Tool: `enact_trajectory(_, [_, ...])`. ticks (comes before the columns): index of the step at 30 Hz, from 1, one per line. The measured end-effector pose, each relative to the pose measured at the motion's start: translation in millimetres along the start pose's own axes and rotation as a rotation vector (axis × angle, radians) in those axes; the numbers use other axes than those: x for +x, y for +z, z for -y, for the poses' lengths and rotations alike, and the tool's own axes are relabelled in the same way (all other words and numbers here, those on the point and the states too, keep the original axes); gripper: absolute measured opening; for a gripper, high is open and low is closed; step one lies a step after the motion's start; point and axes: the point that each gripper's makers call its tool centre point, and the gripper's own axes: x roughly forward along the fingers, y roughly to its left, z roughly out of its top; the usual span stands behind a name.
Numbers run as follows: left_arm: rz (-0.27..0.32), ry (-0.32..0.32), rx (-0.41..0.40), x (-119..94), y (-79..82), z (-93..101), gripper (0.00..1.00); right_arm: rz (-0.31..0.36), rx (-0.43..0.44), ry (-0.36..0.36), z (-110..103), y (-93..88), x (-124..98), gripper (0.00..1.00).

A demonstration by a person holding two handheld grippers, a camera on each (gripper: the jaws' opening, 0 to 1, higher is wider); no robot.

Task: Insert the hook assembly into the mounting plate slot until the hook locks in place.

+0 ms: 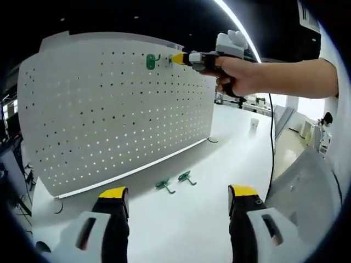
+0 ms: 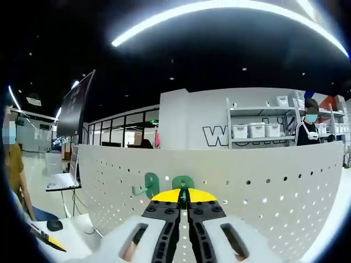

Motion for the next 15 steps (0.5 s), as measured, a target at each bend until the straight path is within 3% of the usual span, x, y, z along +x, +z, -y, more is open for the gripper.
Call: enact_trajectory(15, [-0.002, 0.009, -0.010, -1.1, -1.3, -2.5, 0.76, 0.002, 0.015, -0.006, 1.4, -1.7, 9.0, 0.01])
